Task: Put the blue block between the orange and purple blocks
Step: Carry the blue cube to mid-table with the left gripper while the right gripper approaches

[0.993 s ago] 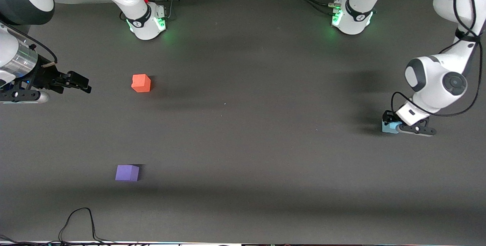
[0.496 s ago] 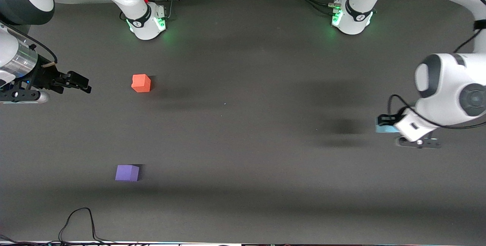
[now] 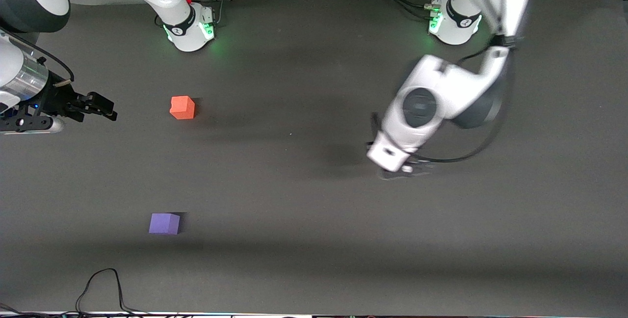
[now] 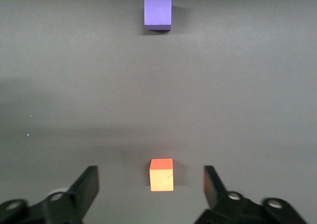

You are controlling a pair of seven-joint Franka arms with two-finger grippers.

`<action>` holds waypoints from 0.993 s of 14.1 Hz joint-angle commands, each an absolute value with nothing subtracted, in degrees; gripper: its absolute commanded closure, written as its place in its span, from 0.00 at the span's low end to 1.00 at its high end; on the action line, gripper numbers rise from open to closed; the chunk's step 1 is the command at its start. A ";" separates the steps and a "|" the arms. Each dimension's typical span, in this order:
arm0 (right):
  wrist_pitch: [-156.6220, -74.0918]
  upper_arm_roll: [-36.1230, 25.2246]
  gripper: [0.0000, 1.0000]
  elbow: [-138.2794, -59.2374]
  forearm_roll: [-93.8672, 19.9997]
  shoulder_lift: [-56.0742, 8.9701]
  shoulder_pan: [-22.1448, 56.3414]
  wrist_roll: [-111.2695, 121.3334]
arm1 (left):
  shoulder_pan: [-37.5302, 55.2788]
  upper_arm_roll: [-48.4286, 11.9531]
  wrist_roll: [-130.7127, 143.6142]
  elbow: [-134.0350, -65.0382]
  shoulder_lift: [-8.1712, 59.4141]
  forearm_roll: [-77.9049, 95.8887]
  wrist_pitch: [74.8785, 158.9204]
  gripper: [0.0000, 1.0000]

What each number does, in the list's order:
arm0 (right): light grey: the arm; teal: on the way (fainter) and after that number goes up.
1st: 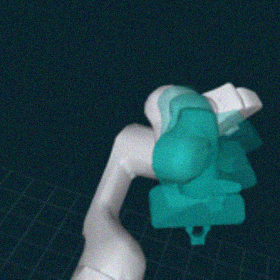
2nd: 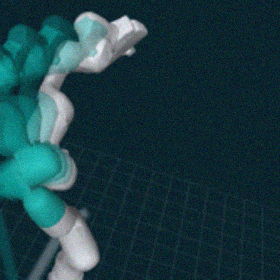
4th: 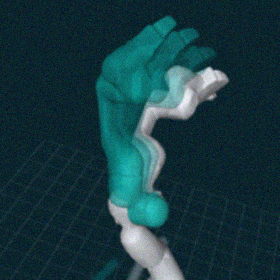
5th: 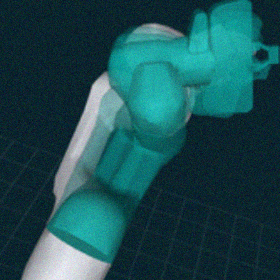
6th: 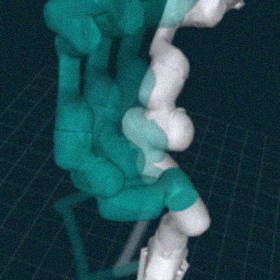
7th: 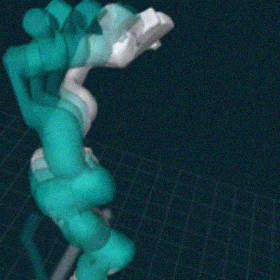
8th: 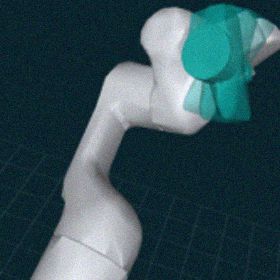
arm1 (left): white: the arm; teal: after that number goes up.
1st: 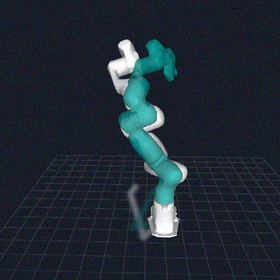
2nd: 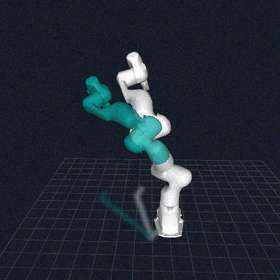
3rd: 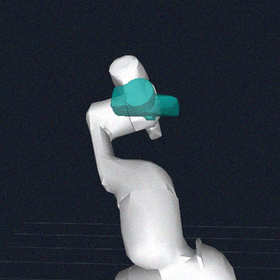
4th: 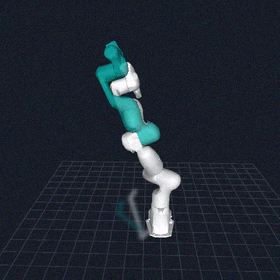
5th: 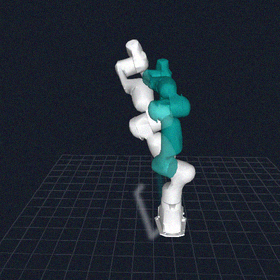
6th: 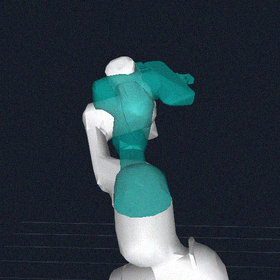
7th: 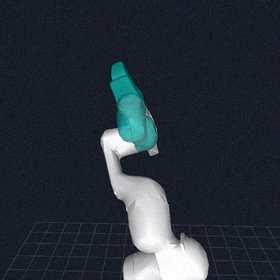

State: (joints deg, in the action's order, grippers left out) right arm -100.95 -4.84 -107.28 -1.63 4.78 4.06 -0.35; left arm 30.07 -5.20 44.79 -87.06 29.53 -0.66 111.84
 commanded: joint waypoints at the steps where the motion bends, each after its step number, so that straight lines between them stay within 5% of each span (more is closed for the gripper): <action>1: -101.43 -5.27 0.00 -107.58 -1.76 4.92 4.31 0.88 | 38.47 -4.13 54.20 -76.48 39.88 -1.40 114.85 0.62; 9: -103.01 -5.01 0.00 -107.40 -1.84 2.55 4.57 0.70 | 46.67 -4.04 57.48 -76.38 51.50 -4.66 129.37 0.59; 10: -103.62 -4.75 0.00 -107.40 -2.02 2.03 5.01 0.53 | 46.58 -4.04 57.22 -76.38 51.68 -4.66 129.37 0.45; 11: -103.97 -4.75 0.00 -107.32 -2.54 1.59 6.66 -0.52 | 46.58 -4.04 57.04 -76.38 51.77 -4.66 129.37 0.07; 14: -105.98 -4.75 0.00 -106.96 -2.72 -0.43 13.59 -5.80 | 46.06 -3.96 56.43 -76.20 50.46 -4.66 127.45 0.00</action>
